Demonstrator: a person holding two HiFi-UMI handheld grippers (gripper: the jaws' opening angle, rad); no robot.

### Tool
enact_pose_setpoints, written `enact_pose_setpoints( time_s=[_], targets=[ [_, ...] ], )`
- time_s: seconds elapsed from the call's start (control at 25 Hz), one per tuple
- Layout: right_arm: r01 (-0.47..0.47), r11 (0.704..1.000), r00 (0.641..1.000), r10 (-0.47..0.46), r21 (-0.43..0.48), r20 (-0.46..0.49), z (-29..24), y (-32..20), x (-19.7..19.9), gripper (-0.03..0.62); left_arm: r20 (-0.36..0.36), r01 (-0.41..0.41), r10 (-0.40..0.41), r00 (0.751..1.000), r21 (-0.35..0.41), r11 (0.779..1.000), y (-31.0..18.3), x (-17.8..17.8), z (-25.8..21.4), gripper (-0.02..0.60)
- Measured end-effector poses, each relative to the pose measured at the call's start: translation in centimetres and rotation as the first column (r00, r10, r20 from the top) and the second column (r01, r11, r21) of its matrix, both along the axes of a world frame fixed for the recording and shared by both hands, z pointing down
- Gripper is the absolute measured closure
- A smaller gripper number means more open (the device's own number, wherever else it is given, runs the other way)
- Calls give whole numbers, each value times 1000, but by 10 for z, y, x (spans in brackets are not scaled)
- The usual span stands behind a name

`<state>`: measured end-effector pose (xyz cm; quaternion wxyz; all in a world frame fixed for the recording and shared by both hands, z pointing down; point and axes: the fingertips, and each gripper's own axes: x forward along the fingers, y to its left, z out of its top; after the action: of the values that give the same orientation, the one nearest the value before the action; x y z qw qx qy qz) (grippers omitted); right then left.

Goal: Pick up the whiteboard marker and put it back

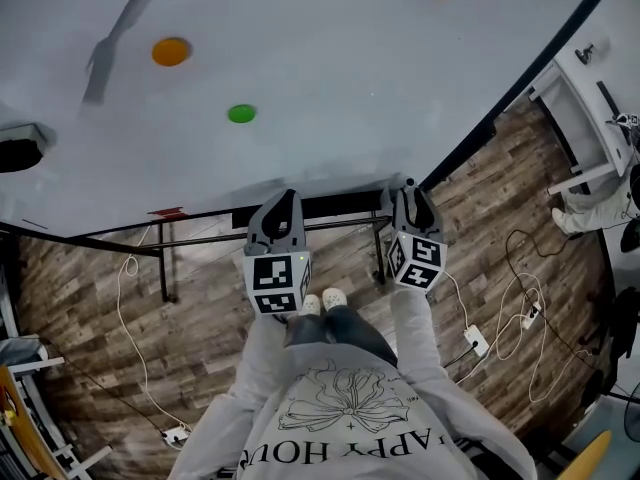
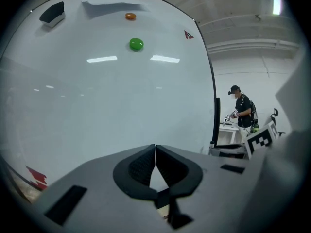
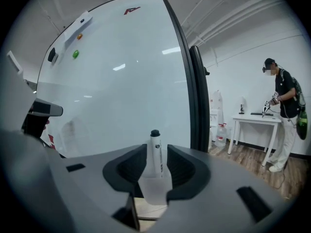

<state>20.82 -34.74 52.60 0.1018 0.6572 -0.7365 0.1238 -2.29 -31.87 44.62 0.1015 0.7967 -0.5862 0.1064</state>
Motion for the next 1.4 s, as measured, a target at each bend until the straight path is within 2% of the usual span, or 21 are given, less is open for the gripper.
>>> enact_pose_setpoints(
  time_s=[0.36,0.84,1.4],
  targets=[
    [-5,995,1000,7,103,-15,-49,17,-12,471,-13,0,1,1000,51,999,6,-1,-19,574],
    [37,965,999,-37,261,-3,-130,37,-48,540,-31,26,-21,999,157,987,20,-10,-63,574],
    [64,949,998,-61,307,-19,-150,49,-67,562,-26,45,-40,999,215,976,33,-22,-87,574]
  ],
)
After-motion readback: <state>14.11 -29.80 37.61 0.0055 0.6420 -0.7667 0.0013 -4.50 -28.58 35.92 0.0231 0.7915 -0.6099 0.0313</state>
